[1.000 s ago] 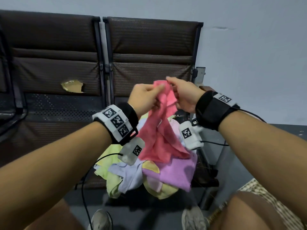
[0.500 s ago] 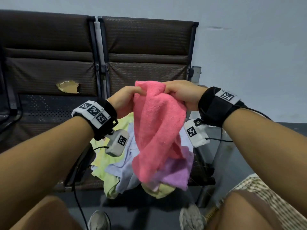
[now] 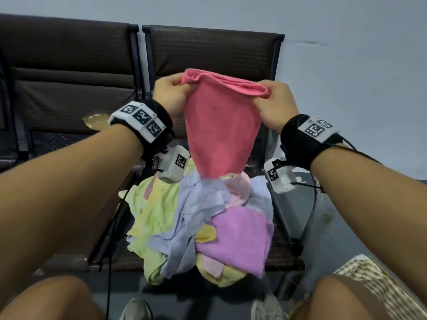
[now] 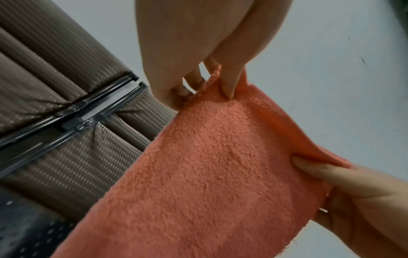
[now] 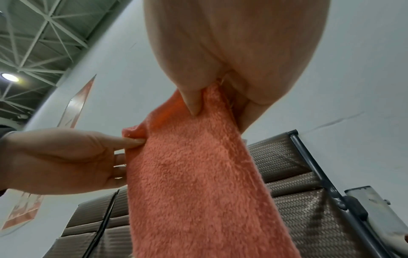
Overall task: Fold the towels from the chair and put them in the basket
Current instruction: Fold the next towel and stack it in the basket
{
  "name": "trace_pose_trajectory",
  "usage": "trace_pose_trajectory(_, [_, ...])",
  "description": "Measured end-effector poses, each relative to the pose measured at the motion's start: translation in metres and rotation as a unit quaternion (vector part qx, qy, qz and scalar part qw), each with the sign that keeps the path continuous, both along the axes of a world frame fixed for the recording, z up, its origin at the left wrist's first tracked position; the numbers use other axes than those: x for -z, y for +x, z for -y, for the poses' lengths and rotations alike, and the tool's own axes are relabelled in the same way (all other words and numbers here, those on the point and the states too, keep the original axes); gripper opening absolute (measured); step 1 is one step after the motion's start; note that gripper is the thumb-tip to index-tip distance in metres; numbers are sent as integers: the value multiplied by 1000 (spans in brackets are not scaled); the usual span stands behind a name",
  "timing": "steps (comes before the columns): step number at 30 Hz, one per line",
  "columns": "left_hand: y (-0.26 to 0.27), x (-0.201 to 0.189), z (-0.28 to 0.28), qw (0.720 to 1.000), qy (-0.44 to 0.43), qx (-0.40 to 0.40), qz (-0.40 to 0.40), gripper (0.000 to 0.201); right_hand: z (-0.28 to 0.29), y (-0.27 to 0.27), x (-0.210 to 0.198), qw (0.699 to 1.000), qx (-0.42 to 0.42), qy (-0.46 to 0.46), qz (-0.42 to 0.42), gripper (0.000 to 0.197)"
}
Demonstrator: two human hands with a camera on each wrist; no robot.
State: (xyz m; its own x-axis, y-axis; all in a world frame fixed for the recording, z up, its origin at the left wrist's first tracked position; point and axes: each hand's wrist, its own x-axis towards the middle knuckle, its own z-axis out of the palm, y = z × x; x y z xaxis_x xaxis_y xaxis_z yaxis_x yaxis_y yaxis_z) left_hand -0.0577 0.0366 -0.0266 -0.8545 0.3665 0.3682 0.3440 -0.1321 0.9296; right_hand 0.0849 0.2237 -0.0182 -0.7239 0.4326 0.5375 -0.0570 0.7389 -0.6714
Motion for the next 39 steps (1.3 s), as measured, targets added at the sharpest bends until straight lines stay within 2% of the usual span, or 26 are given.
trace_pose_trajectory(2, [1, 6, 7, 999, 24, 25, 13, 18, 0, 2, 9, 1000, -15, 12, 3, 18])
trace_pose_trajectory(4, [6, 28, 15, 998, -1, 43, 37, 19, 1, 7, 30, 999, -28, 12, 39, 17])
trace_pose_trajectory(8, [28, 103, 34, 982, -128, 77, 116, 19, 4, 24, 96, 976, -59, 6, 209, 18])
trace_pose_trajectory(11, [46, 158, 52, 951, -239, 129, 150, 22, 10, 38, 144, 914, -113, 36, 388, 17])
trace_pose_trajectory(13, [56, 183, 62, 922, -307, 177, 154, 22, 15, 45, 171, 870, -150, 18, 469, 17])
trace_pose_trajectory(16, [64, 201, 70, 871, -385, 242, 187, 18, 21, 54, 196, 832, -172, -86, 520, 9])
trace_pose_trajectory(19, [63, 200, 72, 819, -429, 297, 240, 16, 18, 58, 204, 793, -183, -146, 563, 5])
trace_pose_trajectory(21, [58, 199, 67, 811, -448, 289, 240, 21, 14, 55, 204, 783, -179, -205, 560, 7])
trace_pose_trajectory(23, [49, 200, 57, 831, -440, 253, 226, 19, 8, 46, 204, 804, -156, -229, 526, 9])
trace_pose_trajectory(25, [35, 204, 44, 862, -411, 205, 214, 18, 0, 32, 206, 853, -103, -224, 459, 5])
trace_pose_trajectory(27, [20, 211, 32, 895, -366, 139, 214, 22, -10, 15, 210, 901, -59, -195, 384, 11])
trace_pose_trajectory(29, [5, 221, 23, 922, -321, 64, 209, 13, -16, -2, 215, 931, -37, -159, 326, 16])
trace_pose_trajectory(30, [-1, 227, 20, 929, -305, 35, 206, 7, -15, -10, 218, 941, -31, -143, 303, 16])
trace_pose_trajectory(32, [-11, 239, 14, 935, -293, -11, 200, 14, -13, -25, 224, 955, -6, -119, 273, 17])
trace_pose_trajectory(34, [-15, 245, 11, 939, -293, -47, 176, 4, -8, -37, 229, 962, 22, -89, 256, 17])
trace_pose_trajectory(36, [-17, 249, 10, 946, -281, -76, 142, 30, -3, -43, 232, 968, 34, -53, 244, 24])
trace_pose_trajectory(37, [-13, 246, 10, 949, -277, -95, 117, 35, -1, -43, 232, 970, 35, -23, 241, 32])
trace_pose_trajectory(39, [-8, 244, 14, 956, -261, -108, 76, 24, 1, -36, 231, 969, 11, 73, 234, 41])
